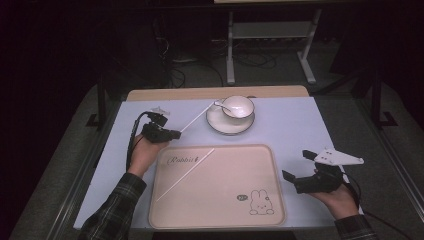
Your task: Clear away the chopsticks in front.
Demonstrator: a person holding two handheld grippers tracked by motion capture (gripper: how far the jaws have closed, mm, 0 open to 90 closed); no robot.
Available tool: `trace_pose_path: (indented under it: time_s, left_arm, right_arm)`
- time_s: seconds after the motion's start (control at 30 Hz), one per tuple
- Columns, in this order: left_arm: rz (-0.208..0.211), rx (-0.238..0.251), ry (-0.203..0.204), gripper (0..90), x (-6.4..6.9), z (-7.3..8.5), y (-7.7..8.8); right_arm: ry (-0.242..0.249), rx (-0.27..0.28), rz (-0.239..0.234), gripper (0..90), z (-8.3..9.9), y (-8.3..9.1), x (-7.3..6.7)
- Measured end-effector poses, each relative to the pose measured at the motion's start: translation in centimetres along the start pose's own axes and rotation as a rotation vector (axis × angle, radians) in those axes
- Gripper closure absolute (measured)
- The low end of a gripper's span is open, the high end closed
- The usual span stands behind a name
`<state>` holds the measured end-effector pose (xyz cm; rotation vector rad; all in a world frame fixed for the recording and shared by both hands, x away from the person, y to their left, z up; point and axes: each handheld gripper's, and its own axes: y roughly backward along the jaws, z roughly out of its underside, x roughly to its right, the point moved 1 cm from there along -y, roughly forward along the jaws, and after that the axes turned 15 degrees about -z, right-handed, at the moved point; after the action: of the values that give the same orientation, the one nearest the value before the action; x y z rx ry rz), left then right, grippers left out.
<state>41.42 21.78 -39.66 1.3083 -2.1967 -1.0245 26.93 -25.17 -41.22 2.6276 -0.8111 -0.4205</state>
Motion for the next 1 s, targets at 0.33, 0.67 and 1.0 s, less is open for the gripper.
trace_pose_path:
  time_s: [0.33,0.67,1.0]
  left_arm:
    - [0.049,0.025,0.022,86.3,0.6,3.4,3.7]
    - [0.055,0.001,0.025,86.2,2.9,7.3,6.4]
    - [0.078,-0.042,-0.031,86.2,6.0,9.3,6.7]
  right_arm:
    - [-0.001,-0.002,0.004,0.0,0.0,0.0,-0.1]
    - [0.002,-0.002,0.006,0.0,0.0,0.0,-0.1]
    - [0.007,-0.004,0.002,0.0,-0.1,-0.2,-0.3]
